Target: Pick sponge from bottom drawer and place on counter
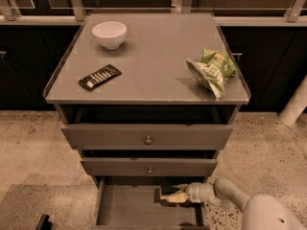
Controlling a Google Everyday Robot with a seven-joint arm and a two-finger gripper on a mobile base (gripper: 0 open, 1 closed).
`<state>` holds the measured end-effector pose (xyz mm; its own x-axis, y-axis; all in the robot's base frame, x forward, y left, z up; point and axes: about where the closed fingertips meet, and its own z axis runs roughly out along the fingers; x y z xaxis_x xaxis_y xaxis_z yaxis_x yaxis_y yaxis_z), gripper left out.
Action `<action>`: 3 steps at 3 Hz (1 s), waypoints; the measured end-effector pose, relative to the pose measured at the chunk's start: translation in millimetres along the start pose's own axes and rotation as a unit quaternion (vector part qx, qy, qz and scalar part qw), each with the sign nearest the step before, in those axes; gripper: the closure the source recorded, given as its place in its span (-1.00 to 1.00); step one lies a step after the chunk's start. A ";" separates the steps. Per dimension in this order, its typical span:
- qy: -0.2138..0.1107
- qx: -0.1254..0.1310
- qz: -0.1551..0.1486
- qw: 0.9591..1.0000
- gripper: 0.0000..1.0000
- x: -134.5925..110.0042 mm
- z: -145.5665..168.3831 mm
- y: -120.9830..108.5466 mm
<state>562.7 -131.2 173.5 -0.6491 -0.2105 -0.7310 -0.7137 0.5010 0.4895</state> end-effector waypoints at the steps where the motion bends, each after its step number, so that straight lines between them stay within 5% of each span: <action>1: 0.003 -0.078 0.041 0.996 1.00 -3.0 -24.1 39.8; 2: 0.025 -0.130 0.069 0.989 1.00 -11.8 -53.0 75.0; 3: 0.053 -0.148 0.071 0.985 1.00 -34.4 -80.7 96.2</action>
Offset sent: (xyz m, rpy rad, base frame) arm -0.0903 -0.0161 0.1244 0.2226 0.3032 0.2332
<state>495.1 -143.5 284.1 -0.7610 -0.2494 -0.5989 -0.6485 0.2676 0.7126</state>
